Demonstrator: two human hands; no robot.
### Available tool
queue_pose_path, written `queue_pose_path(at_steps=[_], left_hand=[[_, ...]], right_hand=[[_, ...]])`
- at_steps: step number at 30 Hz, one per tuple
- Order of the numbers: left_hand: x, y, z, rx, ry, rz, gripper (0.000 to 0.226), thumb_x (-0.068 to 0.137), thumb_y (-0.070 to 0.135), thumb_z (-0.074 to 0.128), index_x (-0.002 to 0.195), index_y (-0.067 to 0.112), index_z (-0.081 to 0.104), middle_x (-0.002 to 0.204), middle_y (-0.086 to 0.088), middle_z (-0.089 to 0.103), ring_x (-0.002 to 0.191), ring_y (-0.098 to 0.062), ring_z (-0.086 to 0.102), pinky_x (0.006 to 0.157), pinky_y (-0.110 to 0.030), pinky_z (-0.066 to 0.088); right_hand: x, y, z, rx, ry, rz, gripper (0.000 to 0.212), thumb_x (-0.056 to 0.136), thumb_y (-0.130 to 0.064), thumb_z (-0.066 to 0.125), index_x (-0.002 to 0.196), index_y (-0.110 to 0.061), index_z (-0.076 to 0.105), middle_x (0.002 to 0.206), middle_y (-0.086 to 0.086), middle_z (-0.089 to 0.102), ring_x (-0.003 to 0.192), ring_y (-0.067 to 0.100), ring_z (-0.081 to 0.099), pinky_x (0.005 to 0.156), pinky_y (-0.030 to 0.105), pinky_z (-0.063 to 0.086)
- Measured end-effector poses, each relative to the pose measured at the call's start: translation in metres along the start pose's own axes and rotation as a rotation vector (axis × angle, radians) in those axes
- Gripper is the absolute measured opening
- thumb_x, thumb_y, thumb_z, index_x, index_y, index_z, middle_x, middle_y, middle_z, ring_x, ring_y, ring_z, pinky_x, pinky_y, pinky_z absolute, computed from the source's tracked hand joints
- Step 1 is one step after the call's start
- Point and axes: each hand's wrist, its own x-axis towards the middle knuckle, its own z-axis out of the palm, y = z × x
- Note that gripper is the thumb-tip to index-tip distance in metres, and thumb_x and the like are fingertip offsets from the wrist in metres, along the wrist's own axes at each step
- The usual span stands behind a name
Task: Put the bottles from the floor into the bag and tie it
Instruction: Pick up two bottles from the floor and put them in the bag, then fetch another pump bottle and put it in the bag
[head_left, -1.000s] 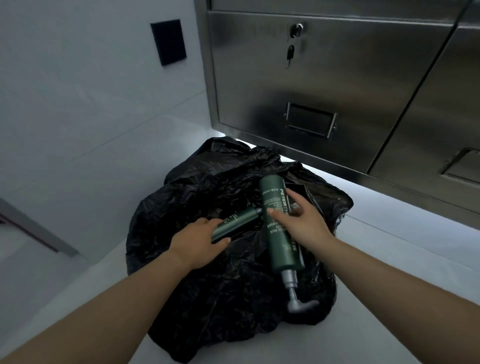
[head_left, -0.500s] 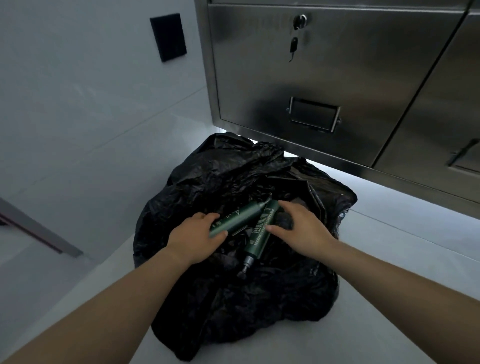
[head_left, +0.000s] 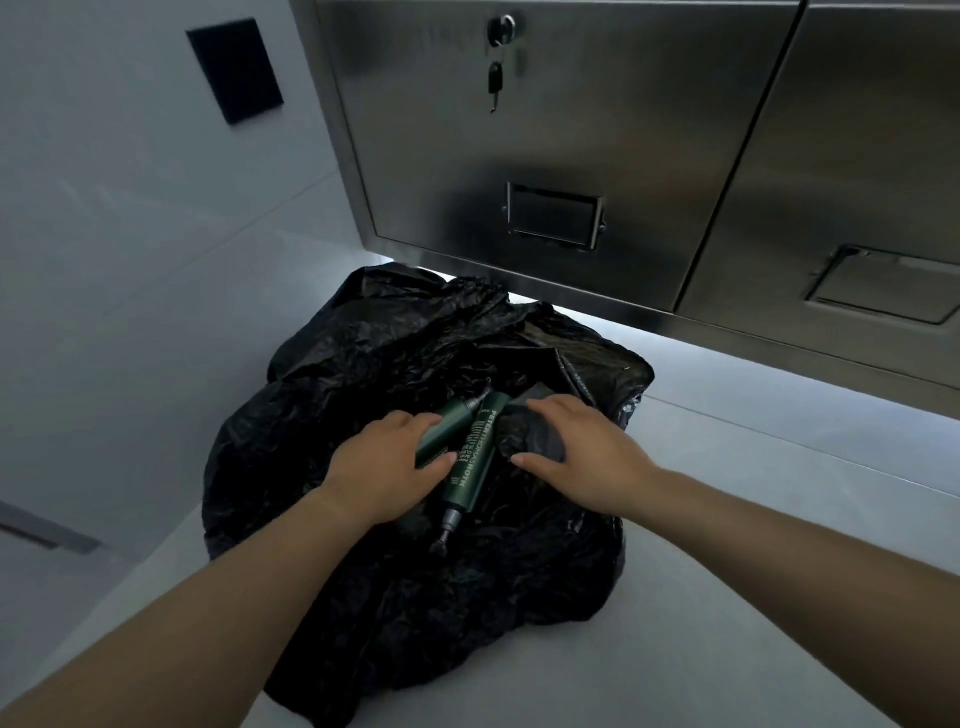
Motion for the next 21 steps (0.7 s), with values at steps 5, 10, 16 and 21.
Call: queue_pose_path(at_steps=[5, 10, 16, 21], left_hand=[[-0.003, 0.021, -0.079, 0.114, -0.011, 0.06, 0.059, 0.086, 0.06, 0.042, 0.138, 0.032, 0.037, 0.136, -0.004, 0.048, 0.122, -0.025, 0.048, 0.103, -0.05, 0.039], [-0.039, 0.079, -0.194, 0.009, 0.003, 0.127, 0.059, 0.086, 0.058, 0.044, 0.138, 0.03, 0.039, 0.136, 0.0, 0.047, 0.122, -0.022, 0.048, 0.103, -0.047, 0.039], [-0.107, 0.196, -0.387, 0.015, -0.044, 0.319, 0.064, 0.083, 0.064, 0.036, 0.139, 0.033, 0.037, 0.143, 0.001, 0.043, 0.13, -0.018, 0.041, 0.106, -0.05, 0.035], [-0.174, 0.317, -0.545, -0.109, -0.088, 0.407, 0.067, 0.08, 0.068, 0.031, 0.138, 0.035, 0.037, 0.14, 0.003, 0.045, 0.128, -0.016, 0.041, 0.106, -0.046, 0.037]], right_hand=[[0.011, -0.028, -0.061, 0.016, 0.026, 0.033, 0.073, 0.084, -0.052, 0.057, 0.143, -0.016, 0.031, 0.145, 0.007, 0.035, 0.129, 0.027, 0.039, 0.104, 0.037, 0.037], [-0.038, -0.076, -0.171, 0.031, -0.008, 0.083, 0.078, 0.081, -0.057, 0.057, 0.144, -0.021, 0.027, 0.148, 0.004, 0.031, 0.132, 0.025, 0.035, 0.105, 0.038, 0.037], [-0.133, -0.152, -0.391, -0.054, 0.012, 0.127, 0.078, 0.081, -0.063, 0.048, 0.144, -0.024, 0.027, 0.15, 0.0, 0.031, 0.134, 0.02, 0.032, 0.105, 0.032, 0.032], [-0.232, -0.213, -0.576, 0.086, 0.067, 0.189, 0.076, 0.077, -0.07, 0.042, 0.142, -0.035, 0.025, 0.15, -0.01, 0.029, 0.134, 0.011, 0.03, 0.104, 0.025, 0.03]])
